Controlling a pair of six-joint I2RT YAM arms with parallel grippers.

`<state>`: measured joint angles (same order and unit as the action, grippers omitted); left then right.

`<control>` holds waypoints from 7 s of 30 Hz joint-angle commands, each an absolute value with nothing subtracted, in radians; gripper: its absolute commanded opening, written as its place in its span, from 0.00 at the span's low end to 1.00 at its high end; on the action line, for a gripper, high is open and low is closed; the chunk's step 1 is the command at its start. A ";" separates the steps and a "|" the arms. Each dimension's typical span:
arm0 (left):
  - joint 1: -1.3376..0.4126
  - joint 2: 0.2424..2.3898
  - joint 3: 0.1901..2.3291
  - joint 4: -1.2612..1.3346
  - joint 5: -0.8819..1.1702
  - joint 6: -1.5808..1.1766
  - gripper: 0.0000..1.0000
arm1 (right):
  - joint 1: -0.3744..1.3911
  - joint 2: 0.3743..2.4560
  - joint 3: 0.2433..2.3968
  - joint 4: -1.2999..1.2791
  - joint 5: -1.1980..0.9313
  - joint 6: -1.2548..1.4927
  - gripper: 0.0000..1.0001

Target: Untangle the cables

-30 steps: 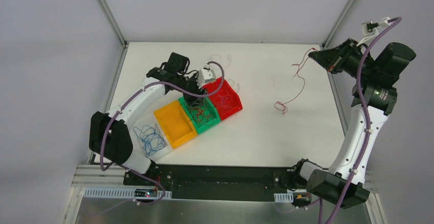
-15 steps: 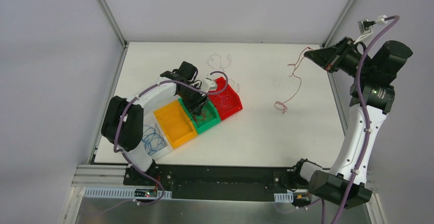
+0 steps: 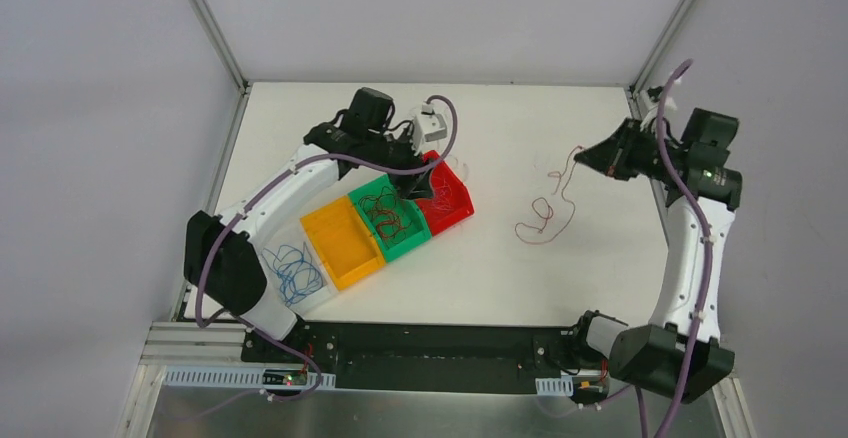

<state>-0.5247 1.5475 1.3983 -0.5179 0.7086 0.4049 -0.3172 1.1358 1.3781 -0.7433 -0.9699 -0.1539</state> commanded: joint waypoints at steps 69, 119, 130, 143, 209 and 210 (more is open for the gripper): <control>-0.044 1.110 1.209 -0.437 0.657 -0.015 0.78 | 0.583 1.624 1.471 0.251 -0.923 0.529 0.00; 0.198 1.166 1.235 -0.445 0.810 -0.195 0.78 | 0.769 2.122 1.760 -0.442 -0.484 -0.613 0.09; 0.197 1.219 1.276 -0.440 0.834 -0.192 0.78 | 0.661 2.017 1.941 -0.657 -0.613 -0.456 0.65; 0.167 1.272 1.282 -0.381 0.821 -0.209 0.77 | 0.419 2.134 2.089 -0.621 -0.359 -0.190 0.72; -0.169 1.275 1.225 -0.348 0.796 -0.065 0.77 | 0.229 1.940 1.715 -0.820 -0.417 -0.451 0.00; -0.169 1.271 1.218 -0.348 0.795 -0.064 0.77 | 0.233 1.969 1.733 -0.808 -0.415 -0.449 0.00</control>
